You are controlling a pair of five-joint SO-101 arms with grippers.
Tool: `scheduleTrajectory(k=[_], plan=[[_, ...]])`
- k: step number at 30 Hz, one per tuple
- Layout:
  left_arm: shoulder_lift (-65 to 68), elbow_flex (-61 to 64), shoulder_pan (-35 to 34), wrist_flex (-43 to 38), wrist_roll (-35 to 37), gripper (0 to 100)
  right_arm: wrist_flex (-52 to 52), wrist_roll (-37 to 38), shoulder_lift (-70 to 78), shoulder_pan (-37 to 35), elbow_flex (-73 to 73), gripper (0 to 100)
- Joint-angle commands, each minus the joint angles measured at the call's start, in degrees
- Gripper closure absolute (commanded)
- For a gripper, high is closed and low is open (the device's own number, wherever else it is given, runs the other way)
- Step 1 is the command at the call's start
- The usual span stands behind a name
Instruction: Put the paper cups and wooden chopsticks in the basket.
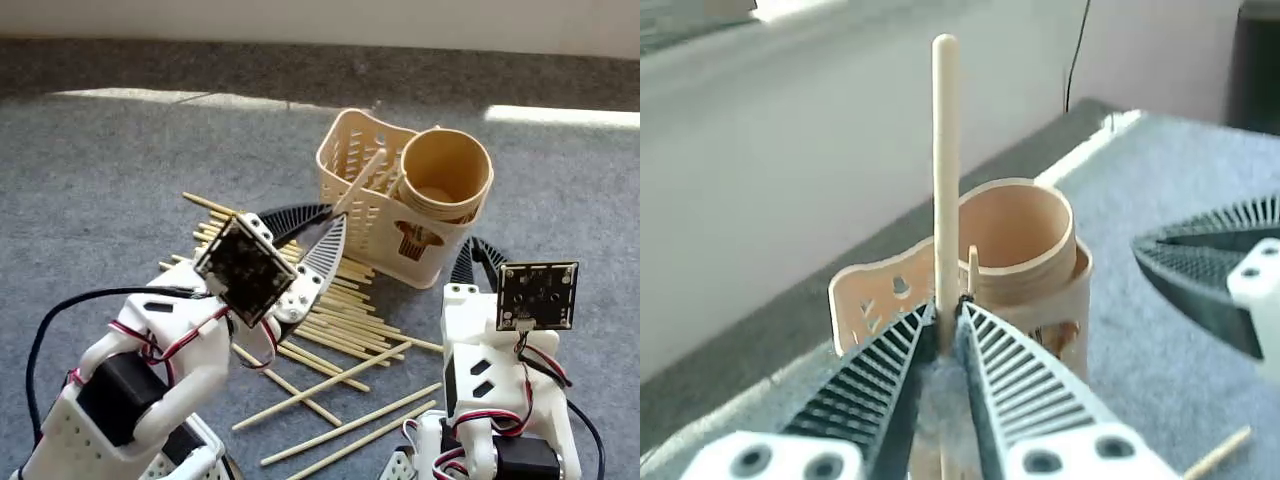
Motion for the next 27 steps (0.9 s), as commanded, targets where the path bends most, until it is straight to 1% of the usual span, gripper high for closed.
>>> scheduleTrajectory(k=[1, 4, 9, 18, 27], plan=[[-0.75, -2.95, -0.75, -10.37, 1.93, 99, -1.36, -0.35, -0.22, -0.57, -0.22, 99.2], [-0.66, -2.95, -0.75, -17.05, 2.02, 99, -1.36, -0.35, -0.22, -0.57, -0.22, 99.2], [-0.04, -2.42, -0.75, -24.79, 2.02, 99, -1.36, -0.35, -0.22, -0.57, -0.13, 99.2], [11.56, -2.24, -0.92, -36.57, 2.02, 99, -1.36, -0.35, -0.22, -0.57, -0.13, 99.2], [23.25, -2.42, -7.16, -46.77, 2.11, 99, -1.36, -0.35, -0.22, -0.57, -0.13, 99.2]])
